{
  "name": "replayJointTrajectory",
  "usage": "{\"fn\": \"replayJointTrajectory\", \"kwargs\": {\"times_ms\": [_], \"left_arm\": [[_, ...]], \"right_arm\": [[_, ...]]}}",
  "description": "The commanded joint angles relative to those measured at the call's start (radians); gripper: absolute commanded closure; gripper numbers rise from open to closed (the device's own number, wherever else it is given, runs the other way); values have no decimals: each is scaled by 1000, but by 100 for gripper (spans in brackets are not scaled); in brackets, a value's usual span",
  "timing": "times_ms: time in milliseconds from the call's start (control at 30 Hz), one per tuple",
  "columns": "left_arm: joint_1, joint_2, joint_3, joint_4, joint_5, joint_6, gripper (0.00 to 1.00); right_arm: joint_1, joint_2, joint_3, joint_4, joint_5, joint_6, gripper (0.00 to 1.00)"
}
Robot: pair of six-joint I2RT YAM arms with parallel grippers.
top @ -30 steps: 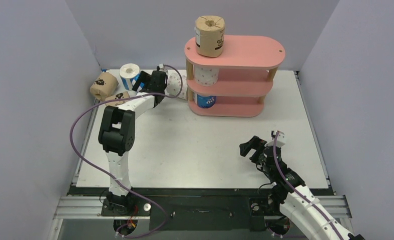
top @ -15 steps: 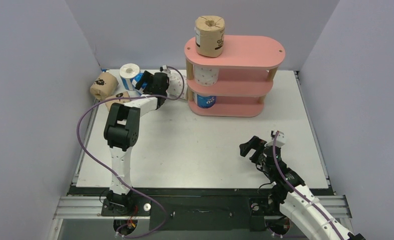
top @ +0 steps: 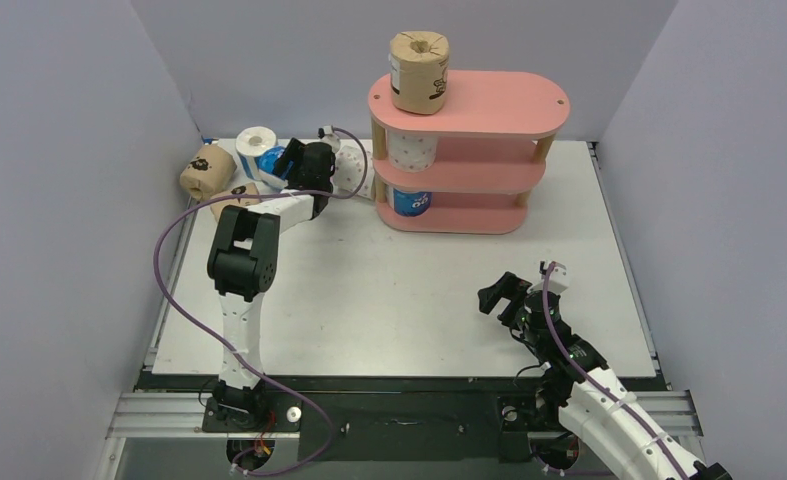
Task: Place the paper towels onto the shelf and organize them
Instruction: Pick up the paper towel from the center of the board.
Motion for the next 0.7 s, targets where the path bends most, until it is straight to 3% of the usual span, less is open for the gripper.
{"fn": "replayJointTrajectory", "kwargs": {"times_ms": [0,167,333,400,667], "left_arm": [[16,6,-2,87,-4,-11,34],[16,10,-11,67,-5,-48,37],[12,-23,-47,81,-22,-69,60],[10,-47,-66,94,-31,-70,65],[-18,-222,-143,118,-81,-88,71]], "right_arm": [[5,9,10,42,11,-14,9],[7,17,11,44,11,-15,9],[7,12,9,45,11,-16,10],[6,8,8,46,10,-15,10],[6,-13,1,47,1,-15,10]]}}
